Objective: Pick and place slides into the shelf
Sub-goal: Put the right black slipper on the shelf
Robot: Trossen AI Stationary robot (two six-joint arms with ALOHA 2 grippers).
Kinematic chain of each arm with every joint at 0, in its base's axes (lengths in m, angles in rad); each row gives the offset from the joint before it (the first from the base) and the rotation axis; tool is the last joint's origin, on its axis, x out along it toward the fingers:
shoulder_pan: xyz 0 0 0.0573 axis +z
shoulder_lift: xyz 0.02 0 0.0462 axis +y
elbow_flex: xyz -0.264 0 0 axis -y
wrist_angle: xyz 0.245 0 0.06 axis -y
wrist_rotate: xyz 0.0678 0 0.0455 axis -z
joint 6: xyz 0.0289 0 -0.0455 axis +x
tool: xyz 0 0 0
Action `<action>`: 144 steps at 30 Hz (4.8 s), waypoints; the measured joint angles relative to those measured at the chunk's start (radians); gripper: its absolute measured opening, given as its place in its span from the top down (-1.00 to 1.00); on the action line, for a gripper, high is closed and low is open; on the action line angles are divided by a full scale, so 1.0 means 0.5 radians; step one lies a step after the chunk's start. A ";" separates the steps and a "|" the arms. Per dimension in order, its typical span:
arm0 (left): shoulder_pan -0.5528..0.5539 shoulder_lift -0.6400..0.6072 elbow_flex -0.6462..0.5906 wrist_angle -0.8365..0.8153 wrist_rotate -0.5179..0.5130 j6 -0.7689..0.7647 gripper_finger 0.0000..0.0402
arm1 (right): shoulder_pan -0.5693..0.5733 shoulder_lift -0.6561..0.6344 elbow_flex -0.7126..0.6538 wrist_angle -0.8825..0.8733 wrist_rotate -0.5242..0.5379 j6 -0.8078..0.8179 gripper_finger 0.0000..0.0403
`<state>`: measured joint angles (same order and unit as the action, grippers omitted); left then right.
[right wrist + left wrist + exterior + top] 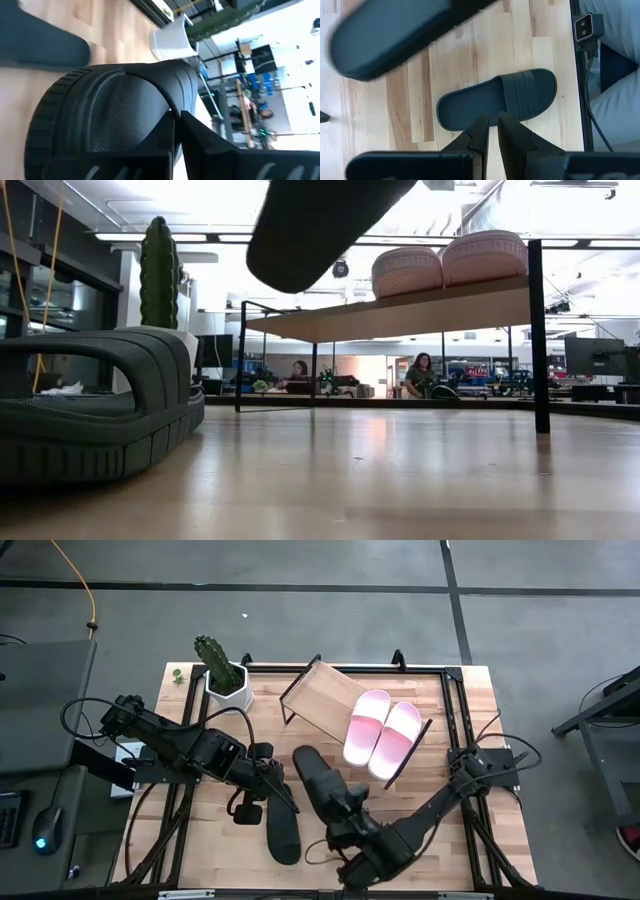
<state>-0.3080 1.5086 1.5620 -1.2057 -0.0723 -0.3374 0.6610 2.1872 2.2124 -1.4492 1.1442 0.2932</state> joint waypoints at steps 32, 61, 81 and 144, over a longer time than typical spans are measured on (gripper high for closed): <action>-0.001 -0.388 0.007 -0.026 -0.251 0.141 0.85 | -0.682 0.000 0.001 -0.243 0.261 0.049 1.00; -0.001 -0.836 0.008 0.163 -0.365 0.089 0.85 | -0.929 0.000 -0.003 -0.167 0.052 0.202 1.00; -0.001 -0.836 0.008 0.116 -0.365 0.089 0.85 | -1.150 0.000 -0.001 -0.241 -0.094 0.167 1.00; 0.000 -0.822 -0.155 0.117 -0.366 0.066 0.85 | -1.576 -0.199 0.229 -0.244 0.113 -0.420 1.00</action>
<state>-0.3080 1.0977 1.4845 -1.1473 -0.2554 -0.3042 -0.1268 2.0876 2.3268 -1.5711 1.2007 0.0831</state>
